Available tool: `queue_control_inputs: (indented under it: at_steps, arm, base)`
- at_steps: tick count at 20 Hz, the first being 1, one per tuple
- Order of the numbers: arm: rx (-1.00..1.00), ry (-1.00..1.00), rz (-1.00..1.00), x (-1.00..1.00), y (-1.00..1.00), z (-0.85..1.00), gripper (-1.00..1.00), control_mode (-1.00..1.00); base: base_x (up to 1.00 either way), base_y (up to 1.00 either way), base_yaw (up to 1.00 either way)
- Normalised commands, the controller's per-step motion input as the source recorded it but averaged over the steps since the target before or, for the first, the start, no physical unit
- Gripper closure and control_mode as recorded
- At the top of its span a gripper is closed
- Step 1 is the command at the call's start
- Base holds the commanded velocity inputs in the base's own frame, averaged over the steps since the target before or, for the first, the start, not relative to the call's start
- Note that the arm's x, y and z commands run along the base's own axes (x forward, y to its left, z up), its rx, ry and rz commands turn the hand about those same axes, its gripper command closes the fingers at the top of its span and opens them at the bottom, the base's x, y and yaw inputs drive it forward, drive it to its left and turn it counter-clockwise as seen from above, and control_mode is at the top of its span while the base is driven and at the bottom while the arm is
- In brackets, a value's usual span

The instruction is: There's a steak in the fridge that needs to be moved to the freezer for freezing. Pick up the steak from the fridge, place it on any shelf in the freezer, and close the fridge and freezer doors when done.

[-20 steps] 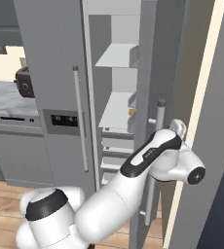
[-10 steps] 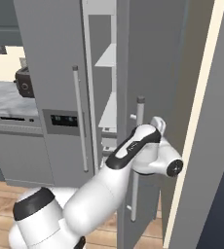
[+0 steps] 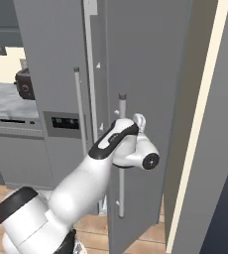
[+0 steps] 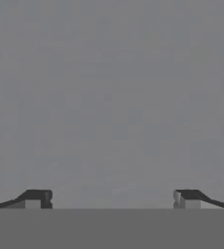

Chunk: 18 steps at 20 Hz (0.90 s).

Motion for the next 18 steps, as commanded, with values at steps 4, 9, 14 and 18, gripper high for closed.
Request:
queue_control_inputs:
  at_steps: [4,9,14,18]
  arm:
    - [0.0,0.0,0.0,0.71,0.37,0.0,-1.0,-1.0]
    - [0.0,0.0,0.0,0.72,0.37,0.0,-1.0,-1.0]
    - [0.0,0.0,0.0,0.6,0.32,0.0,-1.0,-1.0]
    - [-0.01,-0.01,-0.02,0.39,0.39,0.0,-1.0,-1.0]
  base:
    - [0.0,0.0,0.0]
    - [0.0,0.0,0.0]
    - [0.0,0.0,0.0]
    - [0.0,0.0,0.0]
